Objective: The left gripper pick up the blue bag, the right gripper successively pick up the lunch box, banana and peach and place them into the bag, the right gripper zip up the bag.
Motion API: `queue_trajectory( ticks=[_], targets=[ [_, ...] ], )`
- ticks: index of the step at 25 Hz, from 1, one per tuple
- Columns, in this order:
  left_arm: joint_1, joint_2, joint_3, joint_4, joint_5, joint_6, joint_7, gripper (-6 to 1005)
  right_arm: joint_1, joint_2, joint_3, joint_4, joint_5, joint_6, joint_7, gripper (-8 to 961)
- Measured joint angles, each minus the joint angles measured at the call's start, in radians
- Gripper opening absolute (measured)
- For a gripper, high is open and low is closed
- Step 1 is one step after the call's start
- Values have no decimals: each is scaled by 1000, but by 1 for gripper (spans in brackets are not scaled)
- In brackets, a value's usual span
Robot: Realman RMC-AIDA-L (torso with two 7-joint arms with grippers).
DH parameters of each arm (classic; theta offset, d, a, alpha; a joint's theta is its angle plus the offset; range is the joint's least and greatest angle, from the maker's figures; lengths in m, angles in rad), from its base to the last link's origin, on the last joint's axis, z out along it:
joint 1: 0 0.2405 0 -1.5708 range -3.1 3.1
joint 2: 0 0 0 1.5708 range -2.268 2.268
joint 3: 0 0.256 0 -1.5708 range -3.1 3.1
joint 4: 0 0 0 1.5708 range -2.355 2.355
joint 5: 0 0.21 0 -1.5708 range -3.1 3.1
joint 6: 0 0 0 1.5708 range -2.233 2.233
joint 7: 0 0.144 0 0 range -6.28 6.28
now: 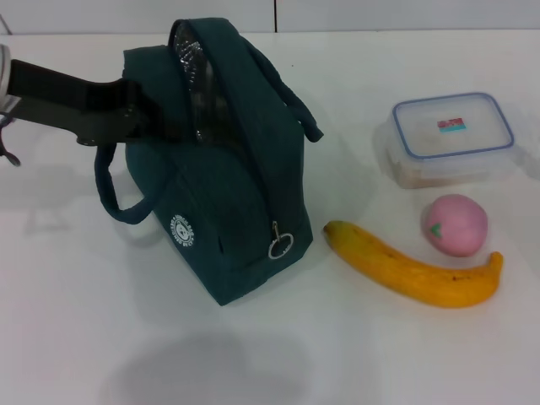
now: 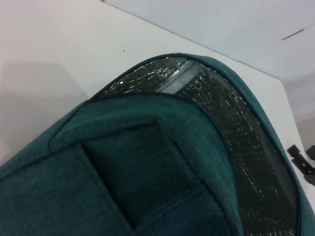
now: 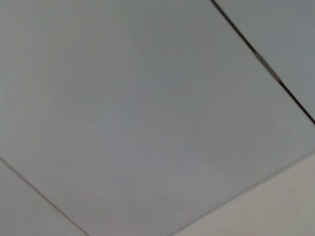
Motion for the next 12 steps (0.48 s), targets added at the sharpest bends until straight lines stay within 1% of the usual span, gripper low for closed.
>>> queue_trajectory(
  ticks=[6, 9, 12],
  targets=[
    [-1, 6, 0, -1, -13, 6, 0, 29, 48, 9, -9, 78, -9, 64, 30, 848],
    [-1, 8, 0, -1, -18, 11, 0, 29, 66, 30, -14, 88, -10, 83, 30, 846],
    [-1, 15, 0, -1, -20, 13, 1, 30, 79, 44, -16, 87, -8, 94, 30, 845]
  ],
)
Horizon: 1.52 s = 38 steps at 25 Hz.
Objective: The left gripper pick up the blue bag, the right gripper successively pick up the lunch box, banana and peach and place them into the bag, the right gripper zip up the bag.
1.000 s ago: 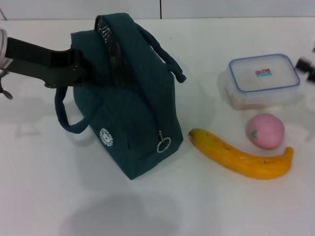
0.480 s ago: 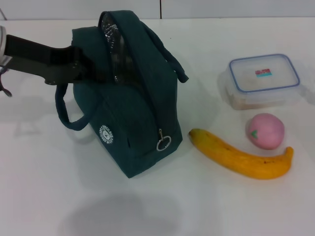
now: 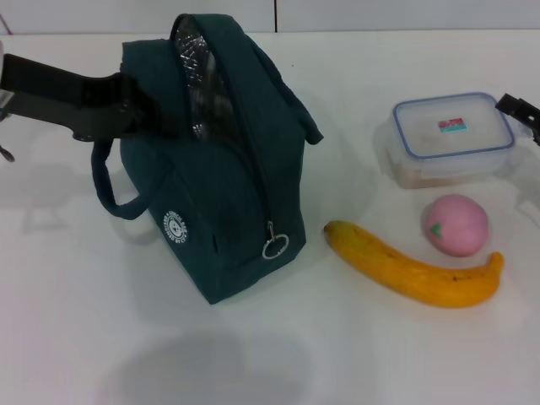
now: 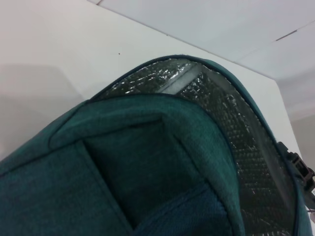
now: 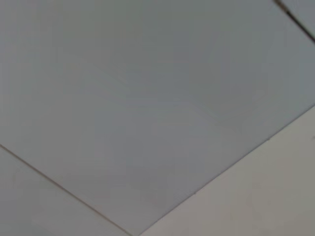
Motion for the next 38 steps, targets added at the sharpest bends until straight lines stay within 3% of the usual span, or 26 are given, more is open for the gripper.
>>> queue_trajectory(
  ticks=[13, 32, 38],
  targets=[
    [-12, 7, 1, 0, -3, 0, 20, 29, 40, 23, 0, 13, 2, 57, 4, 844],
    [-25, 11, -3, -38, -5, -2, 45, 30, 18, 22, 10, 17, 26, -24, 68, 842],
    [-28, 11, -6, -39, -5, -5, 47, 29, 25, 23, 5, 15, 27, -40, 70, 705]
  ],
)
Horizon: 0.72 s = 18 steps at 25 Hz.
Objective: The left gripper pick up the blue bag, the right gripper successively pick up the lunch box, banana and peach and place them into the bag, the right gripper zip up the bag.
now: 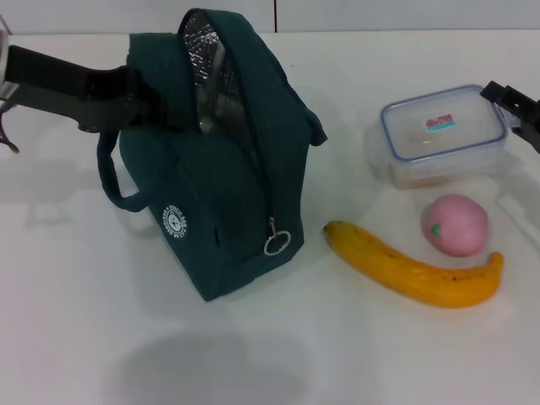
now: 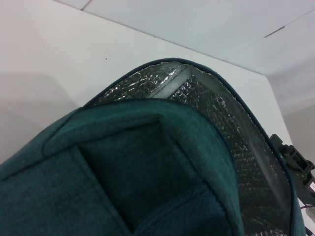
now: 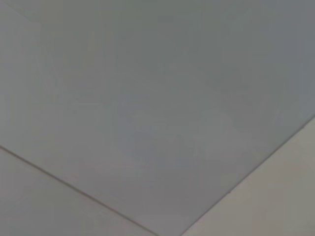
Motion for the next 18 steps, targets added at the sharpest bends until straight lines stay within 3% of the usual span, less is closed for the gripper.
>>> queue_trajectory(
  ticks=[9, 15, 18],
  targets=[
    [-21, 3, 5, -12, 0, 0, 2, 29, 8, 6, 6, 11, 1, -31, 23, 484],
    [-23, 3, 6, -23, 0, 0, 9, 30, 10, 9, 6, 35, 19, -34, 28, 282],
    [-23, 3, 6, -23, 0, 0, 14, 30, 11, 9, 6, 41, 23, -37, 28, 280]
  ],
)
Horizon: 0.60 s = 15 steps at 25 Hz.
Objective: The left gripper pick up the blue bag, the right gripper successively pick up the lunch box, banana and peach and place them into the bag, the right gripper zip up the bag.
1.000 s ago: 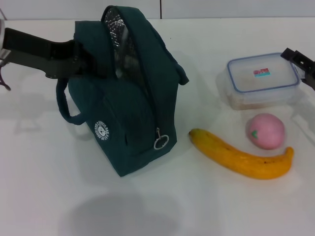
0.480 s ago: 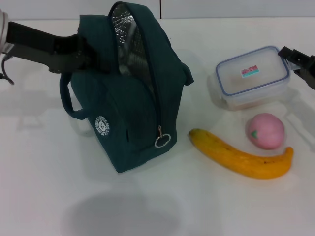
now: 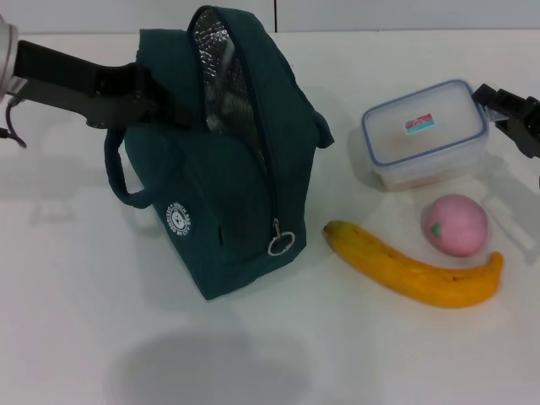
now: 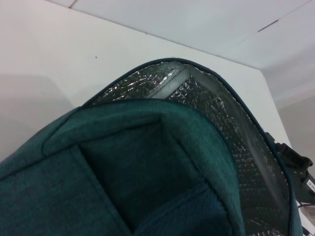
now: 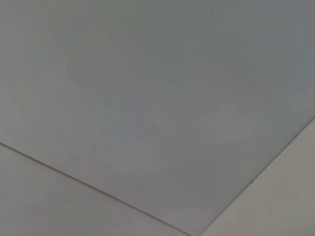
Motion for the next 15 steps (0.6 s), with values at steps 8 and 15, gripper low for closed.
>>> queue_trajectory(
  ticks=[8, 15],
  targets=[
    [0, 0, -4, 0, 0, 0, 4, 29, -5, 4, 0, 6, 41, -24, 0, 196],
    [1, 0, -6, 0, 0, 1, 14, 30, -5, 4, 1, 20, 50, -52, 0, 97]
  ],
)
